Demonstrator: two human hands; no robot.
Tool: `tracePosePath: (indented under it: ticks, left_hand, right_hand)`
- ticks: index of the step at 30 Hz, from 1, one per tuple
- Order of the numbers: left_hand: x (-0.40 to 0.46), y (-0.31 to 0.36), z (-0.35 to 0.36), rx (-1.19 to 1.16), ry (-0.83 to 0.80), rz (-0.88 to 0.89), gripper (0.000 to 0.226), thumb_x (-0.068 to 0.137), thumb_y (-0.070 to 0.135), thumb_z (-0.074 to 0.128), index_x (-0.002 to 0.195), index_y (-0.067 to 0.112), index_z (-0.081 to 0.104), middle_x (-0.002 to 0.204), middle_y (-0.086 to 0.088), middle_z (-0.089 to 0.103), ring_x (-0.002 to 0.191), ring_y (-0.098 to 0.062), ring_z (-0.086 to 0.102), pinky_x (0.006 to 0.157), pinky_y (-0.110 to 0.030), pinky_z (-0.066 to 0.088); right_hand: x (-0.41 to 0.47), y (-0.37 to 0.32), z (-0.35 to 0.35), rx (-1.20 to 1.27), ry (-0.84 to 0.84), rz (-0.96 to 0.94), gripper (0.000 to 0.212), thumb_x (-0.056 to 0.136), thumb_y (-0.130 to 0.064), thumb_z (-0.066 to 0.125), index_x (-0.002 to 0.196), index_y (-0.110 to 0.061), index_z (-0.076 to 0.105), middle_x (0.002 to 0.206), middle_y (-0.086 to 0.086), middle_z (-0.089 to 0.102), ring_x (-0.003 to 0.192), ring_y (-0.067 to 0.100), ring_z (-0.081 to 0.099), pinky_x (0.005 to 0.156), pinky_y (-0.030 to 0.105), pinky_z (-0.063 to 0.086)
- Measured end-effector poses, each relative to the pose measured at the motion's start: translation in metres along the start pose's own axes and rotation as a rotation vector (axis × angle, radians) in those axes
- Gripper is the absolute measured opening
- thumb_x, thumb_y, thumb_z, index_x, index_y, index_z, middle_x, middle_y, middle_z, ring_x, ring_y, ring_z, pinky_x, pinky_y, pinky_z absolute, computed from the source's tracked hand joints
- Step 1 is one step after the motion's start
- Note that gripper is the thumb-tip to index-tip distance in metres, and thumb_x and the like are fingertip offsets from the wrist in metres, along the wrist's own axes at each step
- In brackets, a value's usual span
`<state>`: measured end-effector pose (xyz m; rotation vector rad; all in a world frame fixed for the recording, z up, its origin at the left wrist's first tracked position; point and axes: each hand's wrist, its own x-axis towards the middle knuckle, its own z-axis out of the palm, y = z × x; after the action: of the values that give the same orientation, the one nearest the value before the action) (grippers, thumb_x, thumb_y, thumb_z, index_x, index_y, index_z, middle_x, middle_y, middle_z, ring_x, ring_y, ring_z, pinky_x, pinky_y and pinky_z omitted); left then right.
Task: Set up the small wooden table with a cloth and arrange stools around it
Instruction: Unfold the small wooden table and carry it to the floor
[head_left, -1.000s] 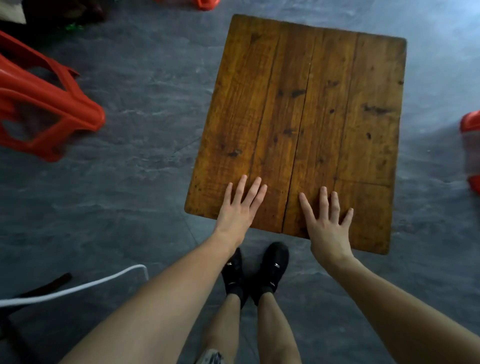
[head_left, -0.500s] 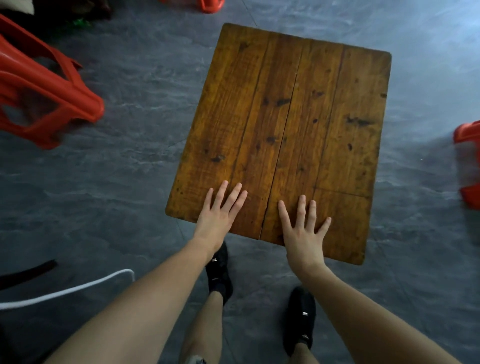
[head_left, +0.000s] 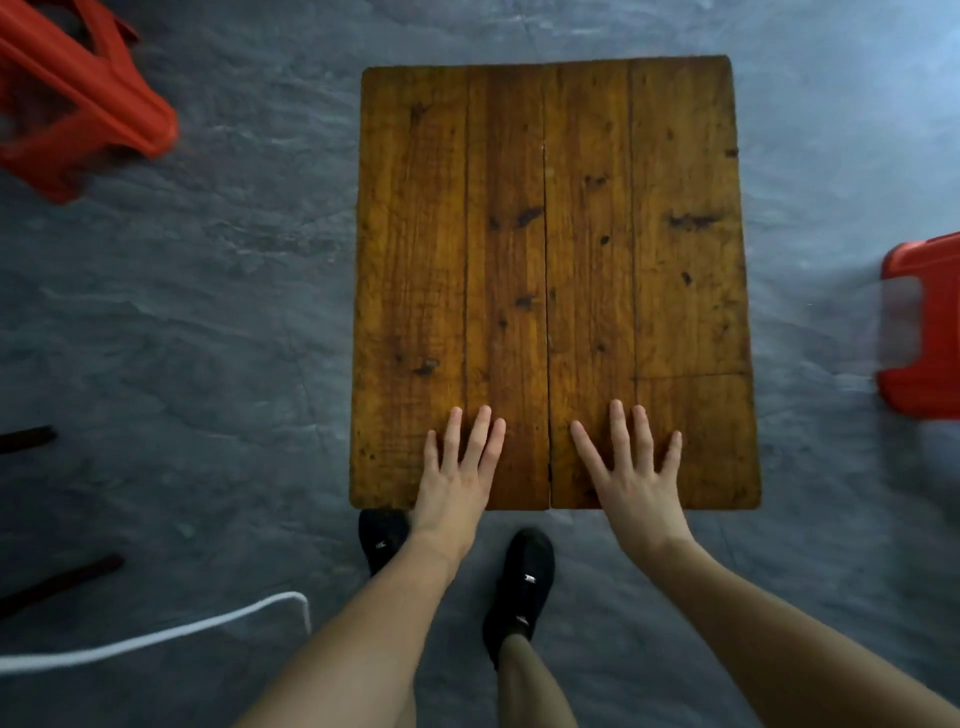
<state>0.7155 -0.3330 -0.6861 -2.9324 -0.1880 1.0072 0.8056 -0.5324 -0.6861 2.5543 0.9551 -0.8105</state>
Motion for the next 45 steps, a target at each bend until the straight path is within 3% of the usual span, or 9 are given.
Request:
tracePosePath:
  ticks: [11, 16, 19, 23, 26, 28, 31, 38, 45]
  left_hand:
    - [-0.013, 0.072, 0.009, -0.080, -0.076, -0.041, 0.115, 0.090, 0.016, 0.062, 0.139, 0.008, -0.041, 0.146, -0.017, -0.046, 0.140, -0.045, -0.028, 0.116, -0.059, 0.002]
    - [-0.013, 0.073, 0.005, -0.062, -0.111, -0.037, 0.120, 0.088, 0.034, 0.065, 0.141, 0.007, -0.039, 0.150, -0.020, -0.040, 0.140, -0.047, -0.027, 0.116, -0.060, 0.003]
    - [-0.015, 0.073, -0.001, -0.062, -0.135, -0.016, 0.126, 0.083, 0.050, 0.066, 0.142, 0.008, -0.037, 0.153, -0.019, -0.035, 0.141, -0.046, -0.026, 0.117, -0.060, 0.002]
    - [-0.016, 0.061, -0.017, -0.042, -0.144, 0.055, 0.116, 0.084, 0.051, 0.064, 0.150, 0.013, -0.024, 0.159, -0.014, -0.023, 0.146, -0.043, -0.014, 0.117, -0.057, 0.015]
    - [-0.015, 0.048, -0.047, -0.021, -0.177, 0.109, 0.094, 0.087, 0.046, 0.059, 0.155, 0.016, 0.002, 0.162, -0.011, 0.002, 0.144, -0.040, 0.016, 0.112, -0.055, 0.026]
    - [-0.017, 0.039, -0.078, -0.042, -0.126, 0.132, 0.076, 0.087, 0.035, 0.059, 0.151, 0.018, 0.021, 0.155, -0.010, 0.022, 0.132, -0.037, 0.037, 0.109, -0.052, 0.030]
    - [-0.029, 0.032, -0.130, -0.035, 0.029, 0.186, 0.066, 0.085, 0.023, 0.059, 0.145, 0.019, 0.031, 0.151, -0.009, 0.030, 0.127, -0.035, 0.042, 0.110, -0.051, 0.030]
    - [-0.073, 0.004, -0.280, -0.008, 0.230, 0.096, 0.063, 0.087, 0.026, 0.055, 0.146, 0.020, 0.033, 0.156, -0.009, 0.024, 0.137, -0.034, 0.034, 0.117, -0.053, 0.019]
    - [-0.168, -0.025, -0.414, -0.164, 0.523, 0.069, 0.060, 0.083, 0.037, 0.055, 0.140, 0.022, 0.045, 0.148, -0.003, 0.041, 0.134, -0.026, 0.039, 0.113, -0.046, 0.027]
  right_hand:
    - [-0.022, 0.047, 0.031, -0.034, 0.051, -0.037, 0.125, 0.070, -0.016, 0.081, 0.153, -0.030, -0.011, 0.159, 0.024, -0.009, 0.145, 0.046, -0.010, 0.108, 0.073, 0.014]
    - [-0.023, 0.041, 0.030, -0.007, -0.003, -0.004, 0.118, 0.083, -0.025, 0.071, 0.147, -0.028, -0.029, 0.153, 0.023, -0.031, 0.141, 0.046, -0.025, 0.111, 0.071, 0.006]
    - [-0.023, 0.031, 0.022, 0.048, -0.050, 0.031, 0.113, 0.083, -0.031, 0.069, 0.150, -0.025, -0.022, 0.151, 0.023, -0.036, 0.138, 0.047, -0.031, 0.111, 0.071, 0.005]
    - [-0.022, 0.026, -0.001, 0.258, -0.116, 0.046, 0.100, 0.080, -0.049, 0.064, 0.153, -0.028, -0.001, 0.156, 0.016, -0.027, 0.141, 0.042, -0.027, 0.113, 0.067, 0.009]
    - [-0.026, 0.034, -0.031, 0.338, -0.185, 0.022, 0.087, 0.082, -0.049, 0.061, 0.151, -0.028, 0.012, 0.161, 0.013, -0.009, 0.147, 0.039, -0.003, 0.113, 0.057, 0.024]
    - [-0.030, 0.043, -0.060, 0.365, -0.211, -0.001, 0.076, 0.084, -0.047, 0.061, 0.147, -0.024, 0.026, 0.157, 0.012, 0.018, 0.141, 0.034, 0.026, 0.104, 0.050, 0.039]
    - [-0.043, 0.055, -0.113, 0.348, -0.165, 0.010, 0.056, 0.084, -0.044, 0.059, 0.131, -0.019, 0.041, 0.131, 0.007, 0.046, 0.121, 0.028, 0.046, 0.087, 0.043, 0.049]
    - [-0.105, 0.075, -0.264, 0.378, 0.082, 0.006, 0.045, 0.086, -0.037, 0.055, 0.125, -0.018, 0.042, 0.109, 0.004, 0.056, 0.104, 0.029, 0.058, 0.065, 0.036, 0.041]
    - [-0.200, 0.098, -0.403, 0.344, 0.378, 0.011, 0.053, 0.089, -0.041, 0.049, 0.137, -0.020, 0.039, 0.126, 0.004, 0.053, 0.111, 0.030, 0.056, 0.072, 0.038, 0.048]
